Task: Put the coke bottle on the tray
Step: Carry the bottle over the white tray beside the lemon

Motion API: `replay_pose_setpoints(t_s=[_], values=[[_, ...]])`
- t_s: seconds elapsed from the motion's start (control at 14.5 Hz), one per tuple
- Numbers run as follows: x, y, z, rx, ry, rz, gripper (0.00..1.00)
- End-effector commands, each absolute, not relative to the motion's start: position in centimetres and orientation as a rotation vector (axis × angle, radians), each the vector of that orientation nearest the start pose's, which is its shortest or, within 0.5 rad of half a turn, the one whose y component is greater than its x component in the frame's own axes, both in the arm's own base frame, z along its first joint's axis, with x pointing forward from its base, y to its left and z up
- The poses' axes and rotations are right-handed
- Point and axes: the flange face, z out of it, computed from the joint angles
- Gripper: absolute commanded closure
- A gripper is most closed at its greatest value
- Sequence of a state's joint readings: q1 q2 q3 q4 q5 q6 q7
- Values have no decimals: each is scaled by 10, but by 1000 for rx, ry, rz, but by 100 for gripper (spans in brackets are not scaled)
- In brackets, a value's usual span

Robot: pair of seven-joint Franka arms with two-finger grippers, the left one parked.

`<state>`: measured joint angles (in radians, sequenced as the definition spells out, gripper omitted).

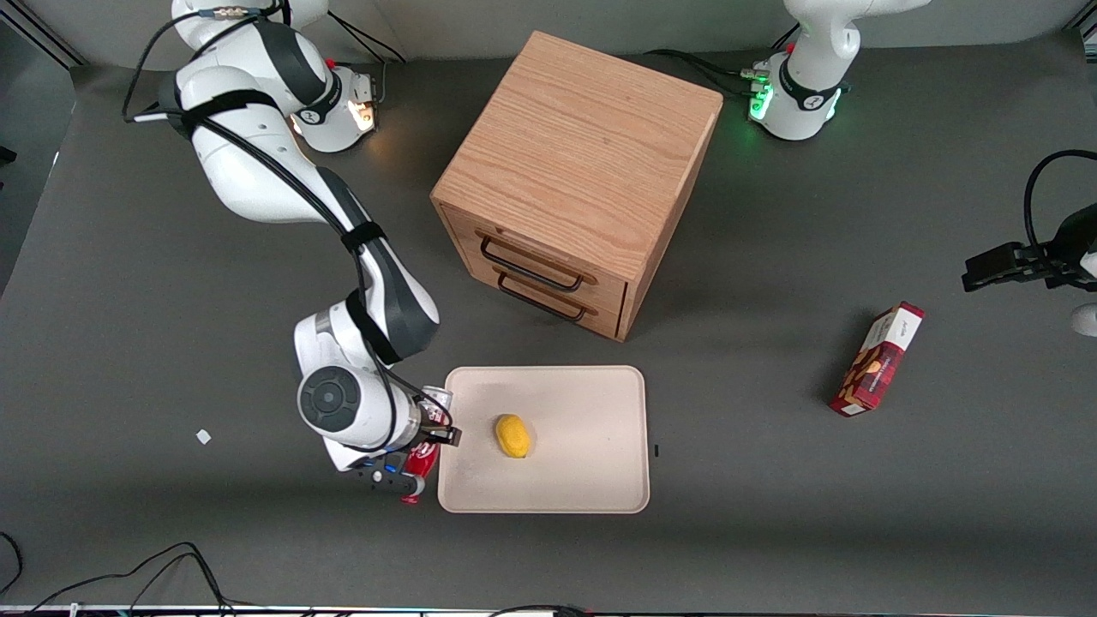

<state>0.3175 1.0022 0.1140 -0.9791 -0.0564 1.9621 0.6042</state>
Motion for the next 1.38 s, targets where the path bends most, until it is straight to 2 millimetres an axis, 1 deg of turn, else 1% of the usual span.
replay_pose_setpoints(t_s=[0.0, 0.14, 0.21, 0.28, 0.34, 0.41, 0.48, 0.55, 0.62, 0.69, 0.76, 0.83, 0.9, 1.31], values=[[726, 307, 231, -3108, 197, 33, 100], [726, 307, 215, -3106, 180, 24, 100], [726, 310, 211, -3104, 175, 18, 100], [723, 314, 206, -3107, 165, 22, 96], [724, 314, 205, -3104, 164, 8, 87], [724, 315, 200, -3103, 161, -2, 81], [724, 317, 198, -3104, 155, -5, 68], [723, 319, 196, -3106, 151, -3, 63], [724, 316, 196, -3112, 155, -13, 53], [723, 319, 194, -3111, 149, -20, 46], [723, 319, 194, -3110, 148, -22, 29], [723, 320, 194, -3109, 148, -24, 6], [723, 320, 194, -3107, 152, -25, 0], [723, 319, 195, -3107, 152, -25, 0]])
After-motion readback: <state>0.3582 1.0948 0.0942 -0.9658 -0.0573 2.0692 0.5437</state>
